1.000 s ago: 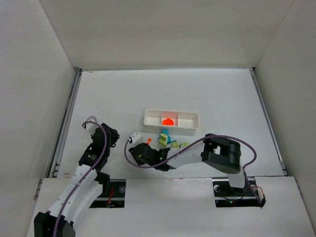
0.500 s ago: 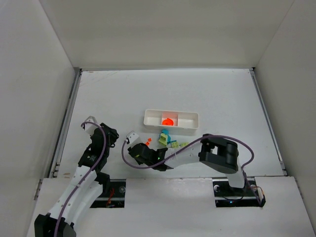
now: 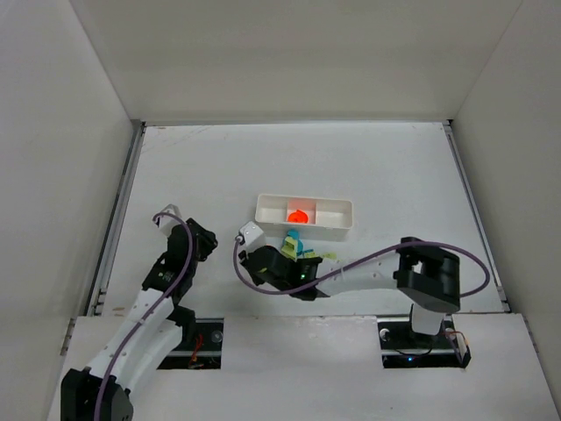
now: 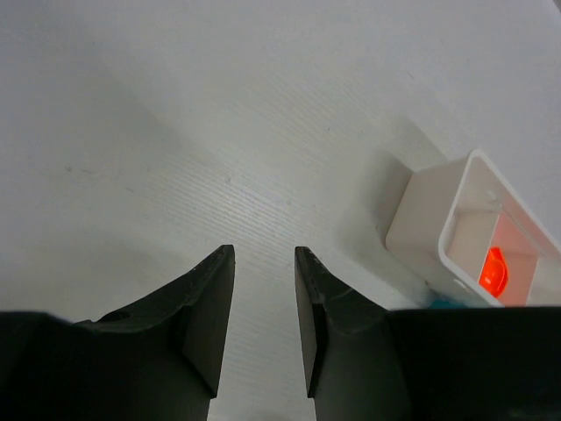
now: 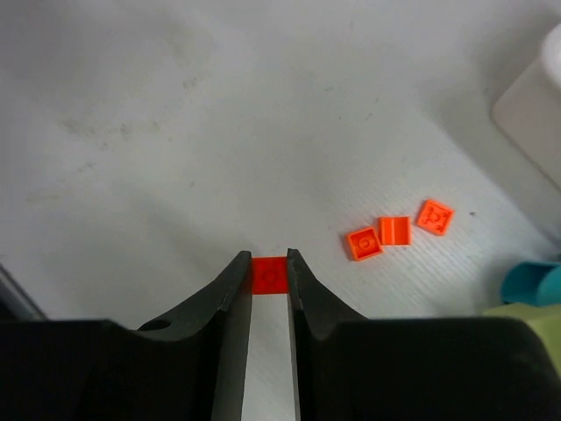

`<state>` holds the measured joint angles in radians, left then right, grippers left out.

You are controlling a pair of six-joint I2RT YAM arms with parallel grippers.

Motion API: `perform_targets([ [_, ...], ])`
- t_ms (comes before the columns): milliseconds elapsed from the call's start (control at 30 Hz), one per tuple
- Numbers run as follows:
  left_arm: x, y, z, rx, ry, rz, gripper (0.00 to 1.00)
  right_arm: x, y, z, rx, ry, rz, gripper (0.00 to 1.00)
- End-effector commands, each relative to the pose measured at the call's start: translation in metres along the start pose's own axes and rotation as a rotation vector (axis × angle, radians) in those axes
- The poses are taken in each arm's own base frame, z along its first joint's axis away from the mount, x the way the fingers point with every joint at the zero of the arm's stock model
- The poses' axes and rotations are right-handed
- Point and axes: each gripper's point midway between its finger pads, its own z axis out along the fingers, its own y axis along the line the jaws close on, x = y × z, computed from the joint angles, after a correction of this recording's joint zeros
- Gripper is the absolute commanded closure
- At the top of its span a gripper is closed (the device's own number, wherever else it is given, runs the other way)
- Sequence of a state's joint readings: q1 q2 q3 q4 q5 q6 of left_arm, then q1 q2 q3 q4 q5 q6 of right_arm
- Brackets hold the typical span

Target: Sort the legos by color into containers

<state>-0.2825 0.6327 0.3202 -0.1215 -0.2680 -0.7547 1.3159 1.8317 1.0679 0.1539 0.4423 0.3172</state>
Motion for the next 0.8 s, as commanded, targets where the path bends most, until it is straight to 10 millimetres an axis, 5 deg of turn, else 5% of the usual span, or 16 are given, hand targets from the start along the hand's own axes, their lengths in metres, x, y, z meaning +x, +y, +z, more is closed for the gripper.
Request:
perform_targets([
  [0, 0.005, -0.023, -0.003, 0.090, 0.040, 0.030, 0.69, -0.048, -0.023, -0.023, 0.028, -0.120, 0.093, 0.75],
  [233, 0.061, -0.065, -0.012, 0.250, 0.173, 0.237, 0.62, -0.077, -0.128, -0.038, 0.219, -0.198, 0.228, 0.75],
  [400, 0.088, -0.083, -0.014, 0.279, 0.201, 0.373, 0.57, -0.078, -0.197, -0.037, 0.364, -0.210, 0.320, 0.75],
  [667, 0.113, -0.092, -0.013, 0.278, 0.223, 0.526, 0.57, -0.064, -0.229, -0.022, 0.417, -0.169, 0.357, 0.73],
  [767, 0.120, -0.092, -0.010, 0.275, 0.232, 0.565, 0.58, -0.066, -0.235, -0.021, 0.424, -0.177, 0.369, 0.60],
])
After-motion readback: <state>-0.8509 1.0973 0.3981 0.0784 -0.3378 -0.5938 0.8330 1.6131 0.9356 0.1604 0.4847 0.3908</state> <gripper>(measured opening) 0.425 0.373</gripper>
